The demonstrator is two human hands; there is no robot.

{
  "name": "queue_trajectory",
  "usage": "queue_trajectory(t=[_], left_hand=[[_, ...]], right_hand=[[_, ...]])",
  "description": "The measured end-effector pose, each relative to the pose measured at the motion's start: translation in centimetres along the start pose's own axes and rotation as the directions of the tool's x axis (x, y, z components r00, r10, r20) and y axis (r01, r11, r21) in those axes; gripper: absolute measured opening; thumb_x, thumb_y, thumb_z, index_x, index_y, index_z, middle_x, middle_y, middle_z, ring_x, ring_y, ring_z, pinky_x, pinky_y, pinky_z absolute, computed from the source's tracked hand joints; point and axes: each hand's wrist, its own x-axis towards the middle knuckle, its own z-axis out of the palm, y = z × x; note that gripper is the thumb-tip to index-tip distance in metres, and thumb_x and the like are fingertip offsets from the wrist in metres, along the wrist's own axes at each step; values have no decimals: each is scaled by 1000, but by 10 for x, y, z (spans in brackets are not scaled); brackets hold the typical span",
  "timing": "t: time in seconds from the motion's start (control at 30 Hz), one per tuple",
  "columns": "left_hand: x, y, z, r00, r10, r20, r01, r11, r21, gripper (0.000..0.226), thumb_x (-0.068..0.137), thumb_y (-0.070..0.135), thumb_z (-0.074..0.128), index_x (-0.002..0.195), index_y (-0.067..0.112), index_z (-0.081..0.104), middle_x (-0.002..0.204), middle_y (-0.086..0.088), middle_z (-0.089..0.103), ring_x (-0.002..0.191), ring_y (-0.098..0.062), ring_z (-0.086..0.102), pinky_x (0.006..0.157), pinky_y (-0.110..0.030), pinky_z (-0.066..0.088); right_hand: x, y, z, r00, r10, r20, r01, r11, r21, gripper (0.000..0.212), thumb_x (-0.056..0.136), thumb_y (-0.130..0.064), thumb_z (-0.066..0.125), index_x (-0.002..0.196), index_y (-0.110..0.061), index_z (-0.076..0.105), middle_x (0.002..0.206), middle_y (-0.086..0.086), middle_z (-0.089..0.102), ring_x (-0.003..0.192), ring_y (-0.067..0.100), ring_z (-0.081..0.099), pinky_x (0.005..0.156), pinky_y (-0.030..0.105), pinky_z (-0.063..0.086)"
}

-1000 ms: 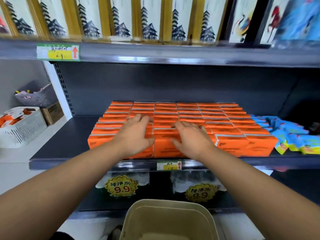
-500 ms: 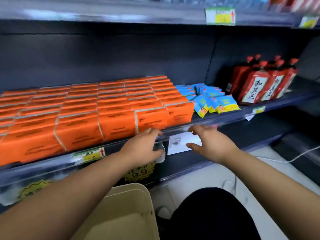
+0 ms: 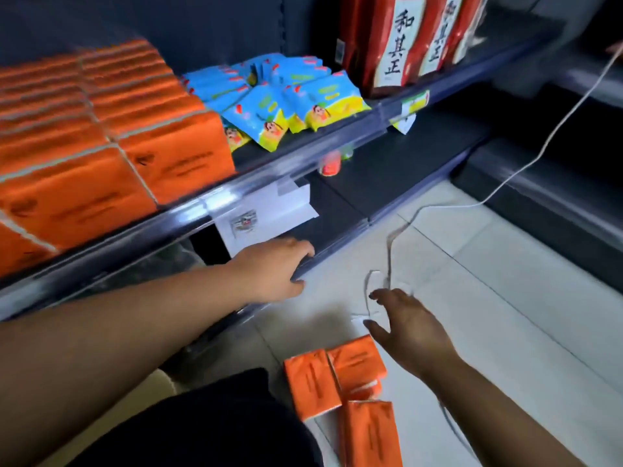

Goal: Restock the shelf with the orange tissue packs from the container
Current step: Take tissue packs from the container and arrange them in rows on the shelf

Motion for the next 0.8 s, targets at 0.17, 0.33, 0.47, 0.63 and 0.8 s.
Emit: queue_trajectory(t=[0.17,0.33,0.47,0.63,0.8], left_hand=[[35,11,88,976,122,182,-143,984,104,56,86,48,57,135,27,41,133,4,50,122,-20,51,96,-38,46],[36,-6,176,922,79,380,-118,990,79,77,74,69,55,136,26,38,129,0,53,117,-23,54,95,-39,46],[32,-29,214,861,-64,504,98,994,-41,107,56,82,53,144,25,29,142,0,46,128,-19,48,105,-37,41],[37,-40,238,753,-74,654,369,870,-327,105,61,55,83,146,25,31,144,4,46,125,-10,49,101,-21,40],[35,-42,262,692,22,721,561,612,-557,80,57,26,89,127,19,52,113,-1,68,101,-12,66,93,-37,54]], right_hand=[[-23,36,66,972,93,214,-93,996,-8,51,87,-45,51,134,-24,51,124,1,59,111,28,59,87,39,49],[-25,51,127,933,157,323,-141,987,-71,40,57,-50,62,90,-28,66,77,-6,63,58,18,63,43,34,46],[-13,13,153,940,70,334,-49,996,-70,37,66,-62,46,68,-28,63,66,-5,64,55,16,59,54,32,45],[3,-17,157,840,133,526,-140,990,-26,55,89,-50,56,122,-6,53,123,16,61,118,23,54,101,36,27],[2,-5,176,732,140,666,-120,990,-77,61,90,-59,51,137,-20,42,136,9,51,132,27,42,107,43,28]])
